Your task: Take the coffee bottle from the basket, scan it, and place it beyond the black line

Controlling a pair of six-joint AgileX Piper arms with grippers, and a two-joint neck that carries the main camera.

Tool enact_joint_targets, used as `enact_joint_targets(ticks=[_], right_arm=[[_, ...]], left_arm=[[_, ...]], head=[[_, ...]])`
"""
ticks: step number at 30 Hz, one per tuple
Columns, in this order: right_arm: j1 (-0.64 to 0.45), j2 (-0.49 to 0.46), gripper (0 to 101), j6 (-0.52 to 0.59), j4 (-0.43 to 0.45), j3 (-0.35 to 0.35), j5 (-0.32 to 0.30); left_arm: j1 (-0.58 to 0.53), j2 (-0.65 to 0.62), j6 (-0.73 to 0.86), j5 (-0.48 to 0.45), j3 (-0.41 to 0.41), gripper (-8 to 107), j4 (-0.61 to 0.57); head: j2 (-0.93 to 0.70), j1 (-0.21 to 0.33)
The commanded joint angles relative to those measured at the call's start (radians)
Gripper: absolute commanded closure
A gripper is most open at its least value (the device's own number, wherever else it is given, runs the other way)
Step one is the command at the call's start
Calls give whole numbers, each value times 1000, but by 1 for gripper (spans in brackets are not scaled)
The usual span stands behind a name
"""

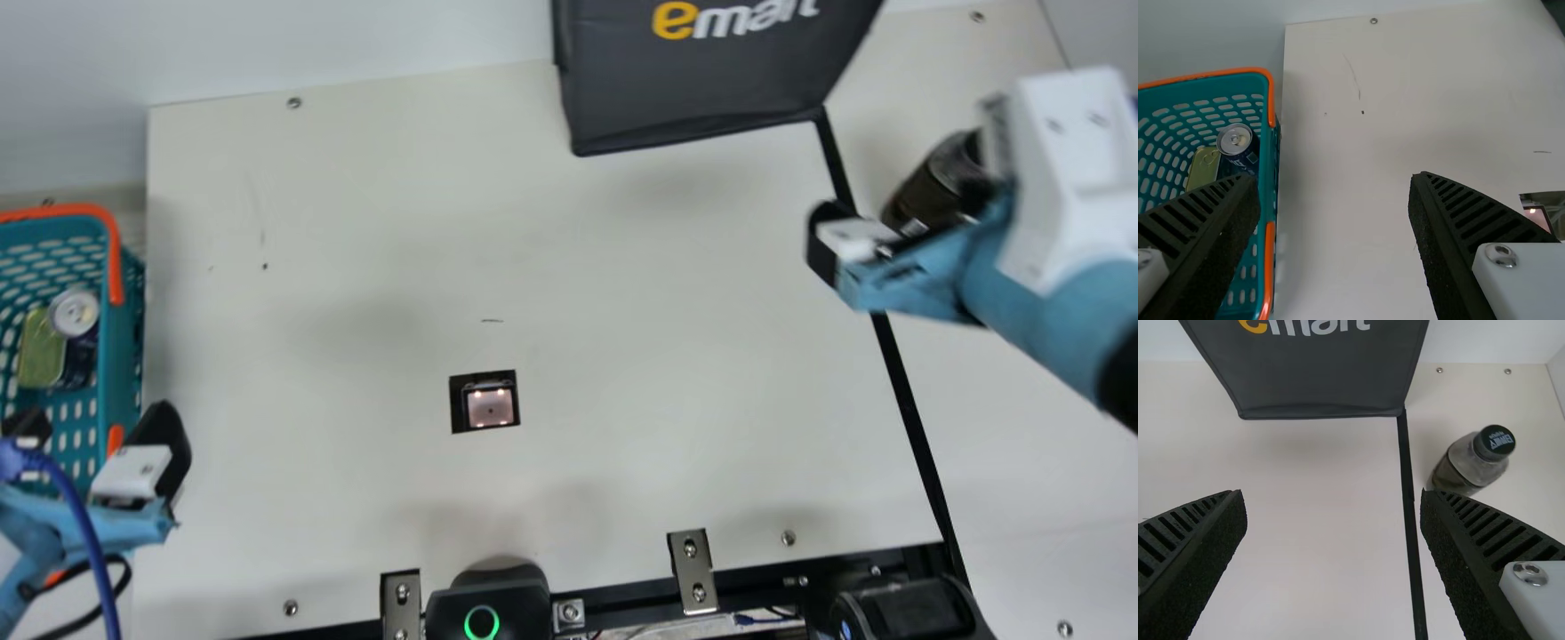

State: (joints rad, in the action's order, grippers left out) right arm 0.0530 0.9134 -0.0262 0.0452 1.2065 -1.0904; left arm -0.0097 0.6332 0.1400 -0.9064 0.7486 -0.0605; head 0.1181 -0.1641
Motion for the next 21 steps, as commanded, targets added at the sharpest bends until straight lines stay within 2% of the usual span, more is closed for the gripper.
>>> enact_joint_targets(ticks=[1,8,21], right_arm=[[-7,-44,10,14,-7,1,-32],[-41,-166,10,64,-31,11,-120],[-42,-175,10,66,-34,12,-132]], left_arm=[[-1,7,-7,-28,49,9,2],[-7,42,-33,-112,171,9,12],[-16,107,-82,-268,398,9,30]], head=[[-91,26],[-91,26],[-91,26]])
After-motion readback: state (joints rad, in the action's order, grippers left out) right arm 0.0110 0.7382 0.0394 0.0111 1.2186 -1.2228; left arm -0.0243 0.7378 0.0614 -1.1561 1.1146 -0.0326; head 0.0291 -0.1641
